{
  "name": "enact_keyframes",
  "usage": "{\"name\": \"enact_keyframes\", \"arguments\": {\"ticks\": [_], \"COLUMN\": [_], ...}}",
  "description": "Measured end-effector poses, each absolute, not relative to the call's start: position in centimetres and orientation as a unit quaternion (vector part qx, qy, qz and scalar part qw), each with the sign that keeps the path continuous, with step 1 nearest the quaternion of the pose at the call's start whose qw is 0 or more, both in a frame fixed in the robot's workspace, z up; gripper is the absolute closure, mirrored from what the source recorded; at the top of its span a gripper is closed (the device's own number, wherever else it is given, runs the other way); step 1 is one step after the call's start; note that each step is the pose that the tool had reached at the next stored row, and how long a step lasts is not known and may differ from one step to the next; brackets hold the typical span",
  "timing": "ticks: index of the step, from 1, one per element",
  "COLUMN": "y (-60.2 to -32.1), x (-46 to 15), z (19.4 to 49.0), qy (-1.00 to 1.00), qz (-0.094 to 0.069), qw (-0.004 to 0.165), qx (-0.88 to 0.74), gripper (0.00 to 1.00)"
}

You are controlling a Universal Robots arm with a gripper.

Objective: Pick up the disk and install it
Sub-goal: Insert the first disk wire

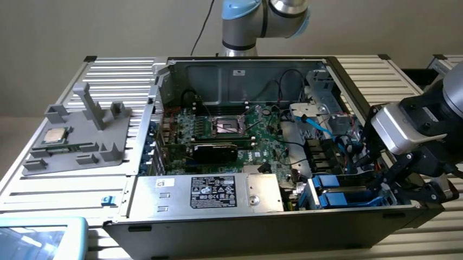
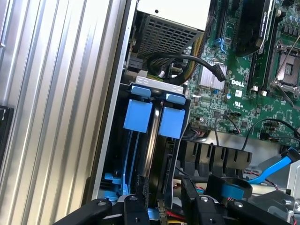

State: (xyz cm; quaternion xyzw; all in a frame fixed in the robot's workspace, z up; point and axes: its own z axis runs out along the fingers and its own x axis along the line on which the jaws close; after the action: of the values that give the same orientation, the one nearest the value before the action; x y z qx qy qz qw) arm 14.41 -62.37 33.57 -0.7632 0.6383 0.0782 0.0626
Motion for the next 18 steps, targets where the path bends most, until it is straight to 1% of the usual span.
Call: {"name": "enact_keyframes", "arguments": {"ticks": [3,4,5,8,9,15,18], "y": [-62.37,-62.37,-62.37,-62.37,-62.37,-62.30,-62.03], "x": [14.41,14.41,14.41,14.41,14.41,14.41,14.40], "z": [33.50,33.47,33.46,33.43,33.42,33.54,34.19], "qy": [0.638,0.638,0.638,0.638,0.638,0.638,0.636], "qz": [0.078,0.079,0.079,0.080,0.080,0.081,0.077], "qw": [0.063,0.063,0.064,0.065,0.065,0.065,0.061], "qx": [-0.763,-0.763,-0.763,-0.763,-0.763,-0.763,-0.766], "gripper": [0.59,0.61,0.61,0.80,0.83,0.83,0.83]}}
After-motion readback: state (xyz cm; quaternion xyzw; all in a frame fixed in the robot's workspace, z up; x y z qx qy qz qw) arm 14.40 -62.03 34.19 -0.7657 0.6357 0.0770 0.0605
